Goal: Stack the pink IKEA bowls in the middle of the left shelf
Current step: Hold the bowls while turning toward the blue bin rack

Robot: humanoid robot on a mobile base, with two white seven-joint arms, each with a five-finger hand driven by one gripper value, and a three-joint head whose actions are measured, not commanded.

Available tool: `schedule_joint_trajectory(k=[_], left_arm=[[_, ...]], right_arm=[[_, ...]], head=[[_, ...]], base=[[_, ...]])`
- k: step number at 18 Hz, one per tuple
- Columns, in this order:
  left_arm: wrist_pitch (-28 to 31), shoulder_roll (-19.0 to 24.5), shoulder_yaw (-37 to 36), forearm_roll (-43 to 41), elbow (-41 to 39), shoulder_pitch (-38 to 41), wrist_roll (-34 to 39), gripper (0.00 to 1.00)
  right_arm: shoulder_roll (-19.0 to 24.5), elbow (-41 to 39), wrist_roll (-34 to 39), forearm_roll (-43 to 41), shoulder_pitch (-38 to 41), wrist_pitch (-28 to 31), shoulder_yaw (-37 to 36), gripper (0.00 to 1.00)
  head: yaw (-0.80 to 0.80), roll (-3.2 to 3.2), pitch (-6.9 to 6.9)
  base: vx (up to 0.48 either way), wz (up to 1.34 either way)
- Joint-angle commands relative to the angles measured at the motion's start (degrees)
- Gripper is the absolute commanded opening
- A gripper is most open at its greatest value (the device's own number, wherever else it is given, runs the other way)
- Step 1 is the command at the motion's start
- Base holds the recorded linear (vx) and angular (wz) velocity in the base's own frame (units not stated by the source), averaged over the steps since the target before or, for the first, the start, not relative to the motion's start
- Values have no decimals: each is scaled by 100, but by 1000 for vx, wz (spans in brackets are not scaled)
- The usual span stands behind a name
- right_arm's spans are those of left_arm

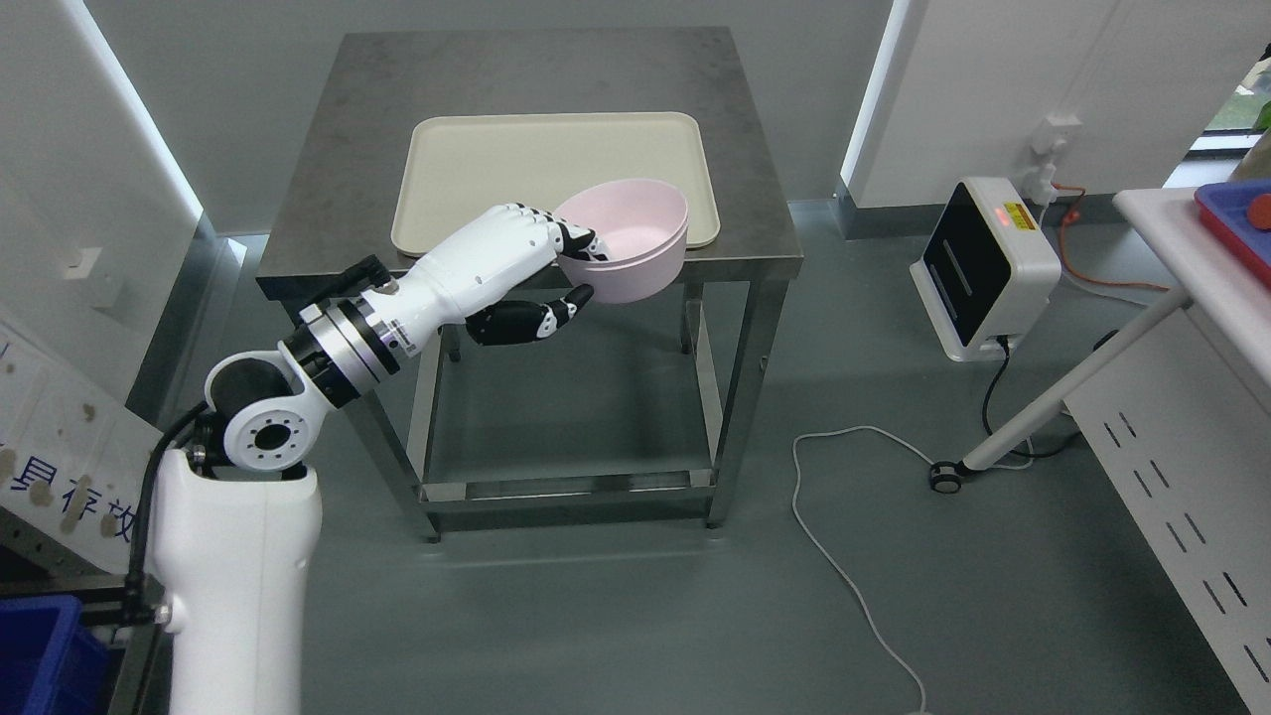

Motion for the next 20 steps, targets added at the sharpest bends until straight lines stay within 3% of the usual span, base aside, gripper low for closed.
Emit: schedule_joint_trajectory(k=[1,13,20], left_arm=[[-3,100,-11,9,-28,9,12,6],[59,100,-11,9,-37,-316,65,6],[278,100,-11,1,-115,-852,65,6]], right_arm=[[-100,0,-3,44,0,-2,-53,100],[-100,0,-3,44,0,-2,-53,100],[-100,0,-3,44,0,-2,-53,100]], head=[[0,0,0],[0,0,0],[0,0,0]], base=[[-233,55],[-245,143],[-260,531]])
